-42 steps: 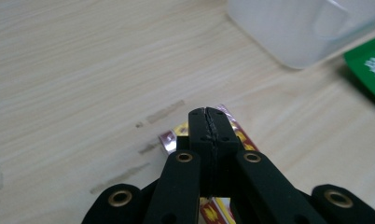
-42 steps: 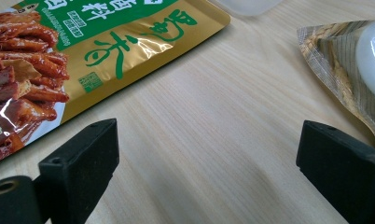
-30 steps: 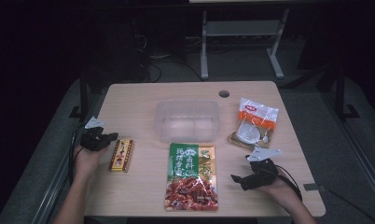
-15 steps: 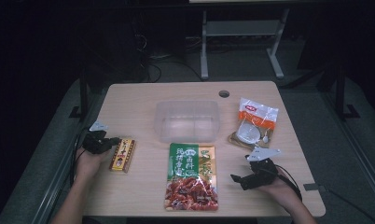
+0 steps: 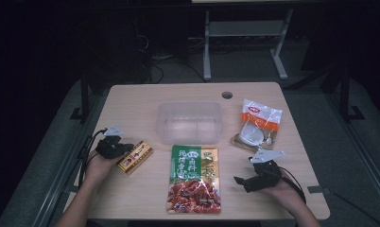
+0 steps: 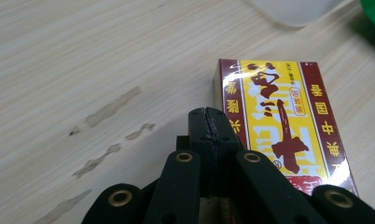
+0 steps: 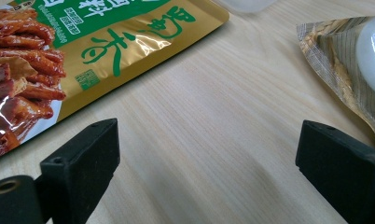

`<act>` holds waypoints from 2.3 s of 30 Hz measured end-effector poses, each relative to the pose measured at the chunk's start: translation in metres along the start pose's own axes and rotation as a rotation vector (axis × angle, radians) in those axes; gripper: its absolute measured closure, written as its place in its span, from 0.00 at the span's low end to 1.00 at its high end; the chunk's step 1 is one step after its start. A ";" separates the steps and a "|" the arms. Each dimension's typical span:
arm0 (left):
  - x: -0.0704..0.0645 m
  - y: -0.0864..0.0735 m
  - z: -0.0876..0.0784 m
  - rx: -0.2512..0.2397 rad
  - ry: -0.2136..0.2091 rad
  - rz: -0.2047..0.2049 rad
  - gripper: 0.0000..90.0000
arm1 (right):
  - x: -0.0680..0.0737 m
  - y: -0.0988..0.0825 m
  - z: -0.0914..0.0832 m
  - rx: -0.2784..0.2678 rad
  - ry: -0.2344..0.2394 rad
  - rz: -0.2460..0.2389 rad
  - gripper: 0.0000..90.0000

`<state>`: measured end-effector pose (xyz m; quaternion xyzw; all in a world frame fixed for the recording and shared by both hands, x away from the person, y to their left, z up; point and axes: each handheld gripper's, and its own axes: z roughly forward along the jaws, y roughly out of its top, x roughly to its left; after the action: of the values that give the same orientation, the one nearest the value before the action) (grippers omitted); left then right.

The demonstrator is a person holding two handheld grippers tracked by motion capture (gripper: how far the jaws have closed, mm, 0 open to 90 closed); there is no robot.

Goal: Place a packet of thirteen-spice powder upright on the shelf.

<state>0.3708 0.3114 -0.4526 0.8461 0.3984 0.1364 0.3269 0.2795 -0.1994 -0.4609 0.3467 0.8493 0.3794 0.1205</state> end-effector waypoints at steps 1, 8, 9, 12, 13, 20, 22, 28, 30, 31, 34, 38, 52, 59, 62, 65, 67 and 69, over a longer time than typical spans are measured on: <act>-0.001 0.001 0.000 0.005 -0.008 0.010 1.00 | 0.000 0.000 0.000 0.000 0.000 0.000 0.07; -0.012 0.005 0.003 0.015 -0.083 0.049 1.00 | 0.000 0.000 0.000 -0.001 0.000 0.001 0.07; -0.014 0.005 0.004 0.016 -0.093 0.044 1.00 | 0.000 0.000 0.000 -0.002 0.000 0.000 0.07; -0.020 0.006 0.005 0.030 -0.128 0.067 1.00 | 0.000 0.000 0.000 -0.002 0.000 0.000 0.07; -0.022 0.007 0.006 0.033 -0.139 0.079 1.00 | 0.000 0.000 0.000 -0.002 0.000 -0.001 0.07; -0.029 0.011 -0.001 0.015 -0.156 0.122 1.00 | -0.001 0.000 -0.001 -0.006 -0.001 -0.004 0.07; -0.029 0.012 -0.007 0.006 -0.167 0.137 0.99 | -0.001 0.000 -0.001 -0.005 0.000 -0.003 0.07; -0.038 0.009 -0.027 -0.008 -0.226 0.180 0.78 | -0.001 0.000 -0.002 -0.006 0.001 0.000 0.07; -0.040 0.008 -0.031 -0.019 -0.267 0.181 0.62 | -0.001 0.000 -0.002 -0.007 0.001 0.001 0.07; -0.041 0.008 -0.033 -0.026 -0.270 0.190 0.49 | -0.001 -0.001 -0.003 -0.006 0.000 -0.001 0.07; -0.044 0.007 -0.032 0.002 -0.272 0.219 0.40 | -0.001 -0.001 -0.003 -0.006 0.001 -0.001 0.07; -0.048 0.001 -0.025 0.068 -0.270 0.257 0.27 | 0.000 -0.001 -0.002 -0.006 0.003 -0.003 0.07; -0.042 -0.011 -0.016 0.189 -0.243 0.297 0.26 | -0.001 -0.001 -0.002 -0.006 0.002 -0.001 0.07; -0.043 -0.013 -0.014 0.212 -0.245 0.310 0.33 | -0.001 -0.001 -0.002 -0.005 0.000 -0.001 0.07; -0.045 -0.013 -0.014 0.208 -0.236 0.315 0.33 | -0.001 0.000 -0.002 -0.005 0.001 -0.001 0.07; -0.047 -0.012 -0.013 0.224 -0.219 0.342 0.33 | -0.001 0.000 -0.002 -0.005 0.001 -0.002 0.07; -0.049 -0.012 -0.013 0.229 -0.218 0.336 0.31 | -0.001 0.000 -0.002 -0.004 0.001 -0.004 0.07; -0.049 -0.011 -0.013 0.234 -0.215 0.338 0.32 | 0.000 0.000 -0.002 0.001 0.006 -0.003 0.10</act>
<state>0.3264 0.2848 -0.4486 0.9426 0.2273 0.0512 0.2394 0.2787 -0.2009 -0.4597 0.3443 0.8503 0.3800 0.1186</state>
